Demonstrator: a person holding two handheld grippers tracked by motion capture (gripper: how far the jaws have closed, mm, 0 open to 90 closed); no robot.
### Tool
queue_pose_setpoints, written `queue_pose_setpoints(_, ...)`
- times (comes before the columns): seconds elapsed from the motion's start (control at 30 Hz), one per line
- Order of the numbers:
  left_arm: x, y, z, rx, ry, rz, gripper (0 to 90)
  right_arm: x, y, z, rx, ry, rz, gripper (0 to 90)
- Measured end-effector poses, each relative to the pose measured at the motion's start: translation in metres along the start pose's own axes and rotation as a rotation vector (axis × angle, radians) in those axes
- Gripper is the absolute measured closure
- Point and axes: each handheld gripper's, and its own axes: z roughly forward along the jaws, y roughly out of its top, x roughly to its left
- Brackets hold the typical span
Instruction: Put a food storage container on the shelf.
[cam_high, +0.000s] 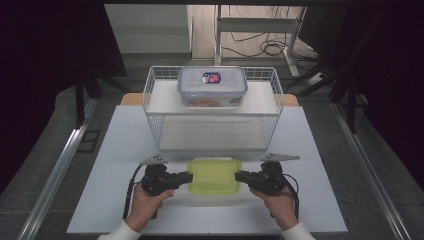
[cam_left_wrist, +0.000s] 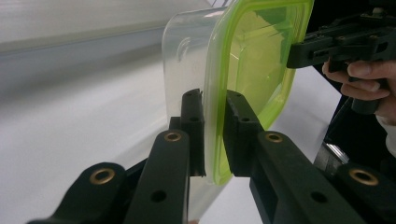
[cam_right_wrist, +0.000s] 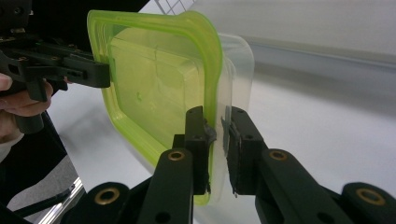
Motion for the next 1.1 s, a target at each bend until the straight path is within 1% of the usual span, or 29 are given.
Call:
queue_pose_setpoints(0.13,-0.003,0.003,-0.003,-0.008,0.003,0.011,80.4,0.002,0.003,-0.003,-0.016,0.001,-0.013,79.7)
queue_pose_setpoints(0.2,-0.004,0.004,-0.004,-0.01,0.003,0.012,80.4,0.002,0.003,-0.004,-0.019,0.001,-0.012,79.7)
queue_pose_setpoints(0.3,-0.005,0.005,-0.005,-0.014,0.002,0.015,80.5,0.005,0.006,-0.006,-0.029,-0.001,-0.026,79.7)
queue_pose_setpoints(0.43,-0.006,0.009,-0.007,-0.021,-0.001,0.019,80.5,0.006,0.008,-0.009,-0.038,0.001,-0.032,79.7)
queue_pose_setpoints(0.57,-0.007,0.014,-0.009,-0.028,-0.002,0.024,80.5,0.008,0.012,-0.011,-0.049,0.0,-0.036,79.7)
queue_pose_setpoints(0.77,-0.006,0.02,-0.01,-0.036,-0.003,0.027,80.5,0.009,0.02,-0.013,-0.058,-0.004,-0.056,79.7)
queue_pose_setpoints(0.9,-0.006,0.028,-0.012,-0.046,-0.011,0.027,80.6,0.01,0.026,-0.016,-0.07,-0.008,-0.058,79.7)
queue_pose_setpoints(0.93,-0.007,0.033,-0.013,-0.054,-0.018,0.031,80.5,0.011,0.03,-0.018,-0.078,-0.012,-0.063,79.7)
queue_pose_setpoints(1.0,-0.007,0.036,-0.015,-0.055,-0.024,0.031,80.5,0.013,0.035,-0.021,-0.085,-0.014,-0.069,79.7)
queue_pose_setpoints(1.03,-0.009,0.042,-0.018,-0.064,-0.021,0.042,80.5,0.014,0.038,-0.023,-0.089,-0.014,-0.074,79.7)
queue_pose_setpoints(1.1,-0.012,0.049,-0.022,-0.074,-0.014,0.054,80.5,0.017,0.044,-0.026,-0.095,-0.018,-0.083,79.7)
